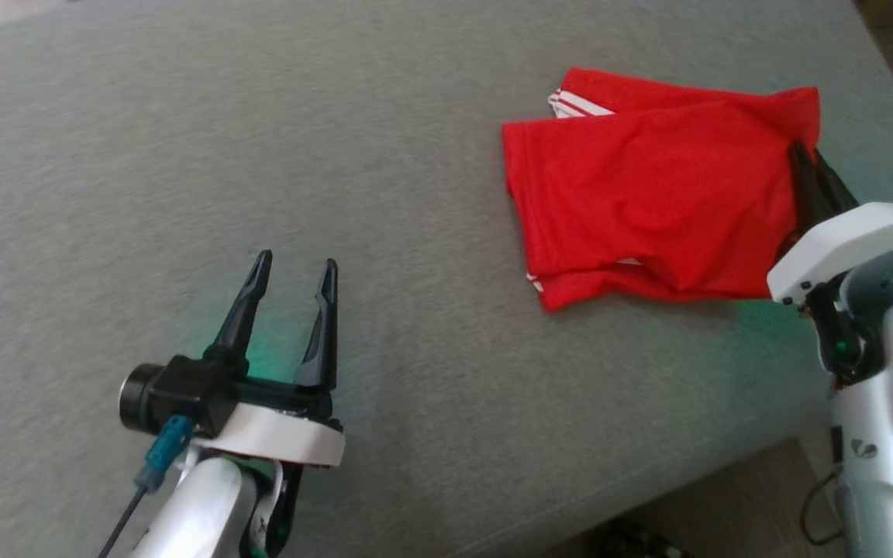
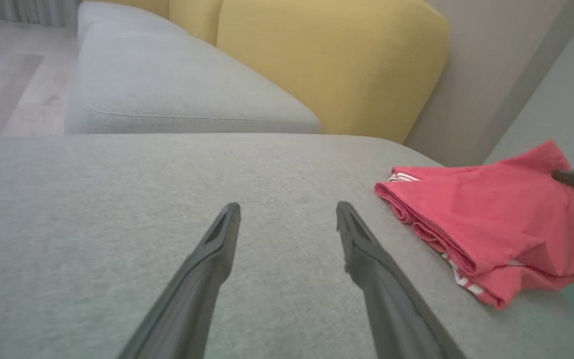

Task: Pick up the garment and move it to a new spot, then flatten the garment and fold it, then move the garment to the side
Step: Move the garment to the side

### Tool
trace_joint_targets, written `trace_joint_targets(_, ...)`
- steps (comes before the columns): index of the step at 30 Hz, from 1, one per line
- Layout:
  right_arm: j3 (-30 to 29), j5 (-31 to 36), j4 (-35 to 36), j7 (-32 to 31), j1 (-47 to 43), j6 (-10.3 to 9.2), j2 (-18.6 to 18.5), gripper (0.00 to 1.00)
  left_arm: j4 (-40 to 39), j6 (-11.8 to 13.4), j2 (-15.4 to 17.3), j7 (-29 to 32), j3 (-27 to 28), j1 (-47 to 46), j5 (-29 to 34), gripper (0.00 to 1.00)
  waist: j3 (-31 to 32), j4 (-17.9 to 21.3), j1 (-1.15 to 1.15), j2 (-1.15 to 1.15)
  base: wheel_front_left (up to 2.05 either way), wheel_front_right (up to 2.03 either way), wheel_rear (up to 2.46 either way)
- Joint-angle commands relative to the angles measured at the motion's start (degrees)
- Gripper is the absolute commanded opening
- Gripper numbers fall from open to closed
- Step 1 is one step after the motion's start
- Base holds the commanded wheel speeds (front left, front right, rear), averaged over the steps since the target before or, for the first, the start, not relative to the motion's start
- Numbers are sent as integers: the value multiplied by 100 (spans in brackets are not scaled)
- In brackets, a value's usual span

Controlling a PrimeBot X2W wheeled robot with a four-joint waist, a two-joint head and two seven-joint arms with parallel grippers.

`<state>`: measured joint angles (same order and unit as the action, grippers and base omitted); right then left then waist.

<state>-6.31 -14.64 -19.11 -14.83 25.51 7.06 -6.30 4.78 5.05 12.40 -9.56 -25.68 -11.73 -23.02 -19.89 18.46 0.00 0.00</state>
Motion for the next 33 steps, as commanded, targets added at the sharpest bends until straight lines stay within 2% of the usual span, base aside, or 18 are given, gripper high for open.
trace_joint_targets(1,111,-27,168,89,216,43,-11,0,-225,11,103,15,154,-175,63,100,-158,239,0,0,0,0,0)
trace_joint_targets(8,182,-31,-72,100,626,43,-14,0,-333,56,189,126,136,-179,85,100,-205,194,0,0,0,0,0)
trace_joint_targets(14,136,105,-547,92,1333,43,-379,0,-428,122,282,171,190,-188,94,100,-301,-94,0,0,0,0,0)
trace_joint_targets(24,-440,650,-1508,322,2241,43,-1087,0,-621,212,387,215,223,-152,105,100,-506,-484,0,0,0,0,0)
trace_joint_targets(25,-494,740,-1574,388,2287,43,-1143,11,-633,216,387,216,214,-153,107,100,-522,-506,0,0,0,0,0)
trace_joint_targets(26,-530,825,-1644,431,2321,43,-1191,31,-640,219,385,215,207,-155,108,100,-535,-526,0,0,0,0,0)
trace_joint_targets(27,-591,884,-1694,511,2360,43,-1216,93,-644,223,384,213,202,-157,108,100,-545,-538,0,0,0,0,0)
trace_joint_targets(28,-696,939,-1733,620,2401,43,-1227,100,-646,229,381,211,199,-158,106,100,-554,-549,0,0,0,0,0)
trace_joint_targets(33,-898,1170,-1893,999,2522,43,-1186,100,-615,246,366,184,190,-171,85,100,-548,-583,0,0,0,0,0)
